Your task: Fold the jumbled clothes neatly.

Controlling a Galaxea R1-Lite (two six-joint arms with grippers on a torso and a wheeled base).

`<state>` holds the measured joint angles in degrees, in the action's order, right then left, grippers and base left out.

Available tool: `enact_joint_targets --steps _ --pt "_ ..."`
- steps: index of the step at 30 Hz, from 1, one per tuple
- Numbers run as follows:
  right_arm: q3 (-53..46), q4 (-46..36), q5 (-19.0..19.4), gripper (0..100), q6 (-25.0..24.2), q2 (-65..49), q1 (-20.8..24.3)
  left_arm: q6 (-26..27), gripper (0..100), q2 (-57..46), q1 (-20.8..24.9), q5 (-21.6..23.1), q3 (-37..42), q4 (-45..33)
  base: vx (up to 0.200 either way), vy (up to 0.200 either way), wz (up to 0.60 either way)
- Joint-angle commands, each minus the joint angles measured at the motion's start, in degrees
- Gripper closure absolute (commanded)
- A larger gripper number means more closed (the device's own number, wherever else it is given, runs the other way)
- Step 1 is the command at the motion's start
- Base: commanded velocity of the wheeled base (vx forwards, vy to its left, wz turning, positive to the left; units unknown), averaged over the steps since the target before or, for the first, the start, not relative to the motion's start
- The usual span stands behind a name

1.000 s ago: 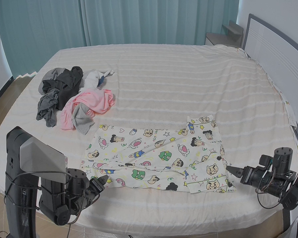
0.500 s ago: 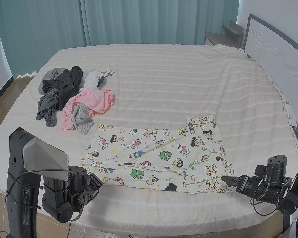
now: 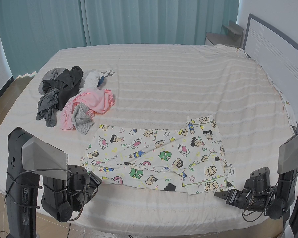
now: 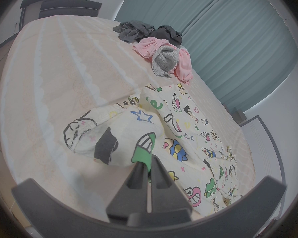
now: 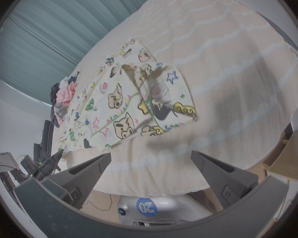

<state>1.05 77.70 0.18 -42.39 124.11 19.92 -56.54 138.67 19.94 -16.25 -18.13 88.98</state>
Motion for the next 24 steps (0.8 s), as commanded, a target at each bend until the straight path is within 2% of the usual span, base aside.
enact_joint_targets --steps 1,4,7,10,23,24 --pt "2.8 1.0 -3.5 0 -1.9 7.1 1.9 -0.1 100 -0.3 0.1 -0.1 0.1 1.0 0.0 0.0 0.0" --pt "5.0 1.0 -6.1 0 -3.4 8.3 2.0 -0.5 100 -0.3 0.1 -0.1 0.4 1.0 0.0 0.0 0.0" --pt "5.2 1.5 -6.2 0 -4.4 8.3 2.5 -0.6 100 -0.3 0.1 -0.1 0.5 1.0 0.0 0.0 0.0" --pt "5.2 5.5 -6.5 0 -4.5 8.4 3.6 -0.6 100 -0.2 0.1 -0.1 0.5 1.0 0.0 0.0 0.0" --pt "9.3 6.4 -8.0 0 -5.5 12.7 4.6 -0.7 100 0.0 0.0 -0.1 0.5 1.0 0.0 0.0 0.0" --pt "11.1 6.3 -9.3 0 -6.5 12.6 4.6 -0.7 100 0.1 0.1 -0.1 0.6 1.0 0.0 0.0 0.0"
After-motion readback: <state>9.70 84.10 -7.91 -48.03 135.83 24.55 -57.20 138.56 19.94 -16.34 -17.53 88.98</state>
